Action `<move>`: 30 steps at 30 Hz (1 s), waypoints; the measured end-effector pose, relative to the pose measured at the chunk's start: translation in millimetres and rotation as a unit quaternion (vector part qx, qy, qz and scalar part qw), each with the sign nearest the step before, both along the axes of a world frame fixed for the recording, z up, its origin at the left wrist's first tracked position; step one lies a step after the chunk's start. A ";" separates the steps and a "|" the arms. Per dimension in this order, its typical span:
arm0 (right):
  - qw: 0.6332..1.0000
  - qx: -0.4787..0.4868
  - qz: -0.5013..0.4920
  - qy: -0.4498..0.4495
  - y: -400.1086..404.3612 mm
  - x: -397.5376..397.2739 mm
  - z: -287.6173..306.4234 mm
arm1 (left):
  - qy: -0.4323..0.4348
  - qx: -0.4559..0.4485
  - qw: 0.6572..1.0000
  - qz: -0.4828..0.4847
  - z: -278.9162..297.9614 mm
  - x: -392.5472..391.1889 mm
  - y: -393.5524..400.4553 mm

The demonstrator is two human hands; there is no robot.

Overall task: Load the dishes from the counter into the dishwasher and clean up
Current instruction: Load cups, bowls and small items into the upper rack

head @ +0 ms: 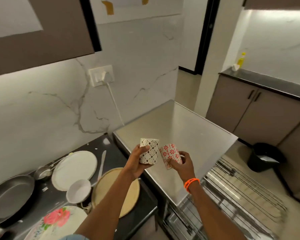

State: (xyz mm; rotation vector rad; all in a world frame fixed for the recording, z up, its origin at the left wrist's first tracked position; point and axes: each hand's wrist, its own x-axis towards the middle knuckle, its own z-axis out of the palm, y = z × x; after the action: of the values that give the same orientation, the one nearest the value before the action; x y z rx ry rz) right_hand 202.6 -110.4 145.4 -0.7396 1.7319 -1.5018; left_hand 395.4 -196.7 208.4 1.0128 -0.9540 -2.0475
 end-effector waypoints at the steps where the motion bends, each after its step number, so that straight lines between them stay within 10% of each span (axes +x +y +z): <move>1: 1.000 0.003 -0.011 -0.009 15.7 -10.8 -1.1 | -0.009 0.001 1.000 -0.011 -1.5 -13.5 10.8; 17: 0.976 0.093 -0.182 -0.069 241.0 -125.3 -48.8 | -0.116 0.064 0.964 -0.229 -55.3 -174.6 165.2; 30: 0.896 0.293 -0.322 -0.091 346.0 -132.9 -114.9 | -0.406 -0.192 0.794 -0.410 -151.2 -274.9 214.4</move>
State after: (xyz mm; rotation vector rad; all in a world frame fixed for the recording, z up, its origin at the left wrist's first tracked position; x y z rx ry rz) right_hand 69.7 235.7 30.6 0.3145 2.2306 -1.2511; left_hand 120.5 17.7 57.2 1.4206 -2.5156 -1.8167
